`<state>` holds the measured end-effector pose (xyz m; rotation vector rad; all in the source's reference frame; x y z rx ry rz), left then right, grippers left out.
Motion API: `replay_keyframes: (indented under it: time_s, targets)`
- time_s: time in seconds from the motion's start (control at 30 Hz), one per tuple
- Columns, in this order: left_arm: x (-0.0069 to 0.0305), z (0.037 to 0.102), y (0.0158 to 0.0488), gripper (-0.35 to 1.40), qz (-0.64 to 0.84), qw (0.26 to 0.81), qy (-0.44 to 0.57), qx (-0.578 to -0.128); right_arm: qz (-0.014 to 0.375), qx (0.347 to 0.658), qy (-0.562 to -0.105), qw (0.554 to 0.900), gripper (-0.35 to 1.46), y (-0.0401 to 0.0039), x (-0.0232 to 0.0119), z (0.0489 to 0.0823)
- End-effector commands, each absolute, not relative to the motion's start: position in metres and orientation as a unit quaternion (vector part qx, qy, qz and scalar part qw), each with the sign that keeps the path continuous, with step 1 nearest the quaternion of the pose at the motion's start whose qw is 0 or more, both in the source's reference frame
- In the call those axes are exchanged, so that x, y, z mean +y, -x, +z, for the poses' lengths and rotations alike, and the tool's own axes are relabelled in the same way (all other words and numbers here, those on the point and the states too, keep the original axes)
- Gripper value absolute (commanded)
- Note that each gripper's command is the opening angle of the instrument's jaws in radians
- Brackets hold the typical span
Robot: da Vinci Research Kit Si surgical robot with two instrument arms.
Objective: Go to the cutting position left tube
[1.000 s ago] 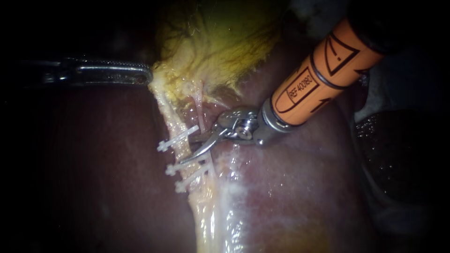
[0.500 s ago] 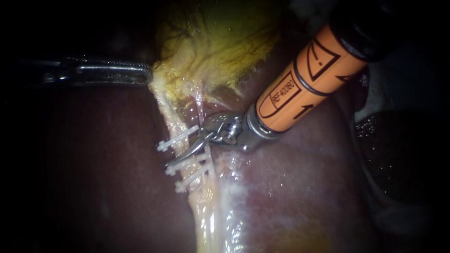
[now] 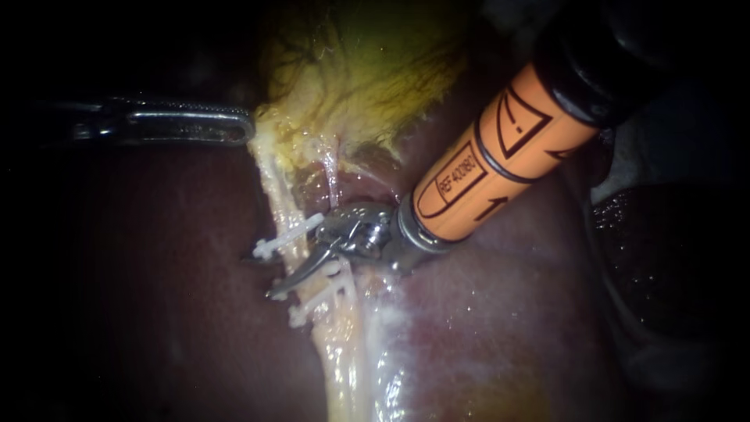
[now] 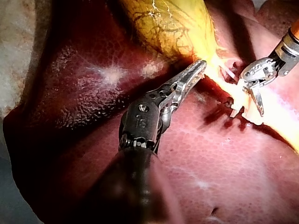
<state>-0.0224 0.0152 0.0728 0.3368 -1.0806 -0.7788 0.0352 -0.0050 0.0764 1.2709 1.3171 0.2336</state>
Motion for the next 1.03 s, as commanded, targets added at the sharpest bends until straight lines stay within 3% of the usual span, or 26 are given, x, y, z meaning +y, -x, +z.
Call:
replay_keyframes:
  time_s: [0.03,0.23,0.67,1.03]
  targets:
    - [0.0152,0.0728,0.0224,-0.35,-0.36,0.773,-0.155,-0.499,0.102,0.576,-0.551,0.594,0.87,-0.0352,-0.005,0.0763]
    - [0.0152,0.0728,0.0224,-0.35,-0.36,0.773,-0.155,-0.499,0.1,0.598,-0.562,0.562,0.73,-0.0354,-0.0051,0.0748]
    - [0.0151,0.0728,0.0224,-0.35,-0.36,0.773,-0.155,-0.499,0.096,0.609,-0.561,0.553,0.7,-0.0351,-0.0032,0.0698]
    - [0.0152,0.0728,0.0224,-0.35,-0.36,0.773,-0.155,-0.499,0.096,0.609,-0.561,0.553,0.73,-0.0352,-0.0033,0.0698]
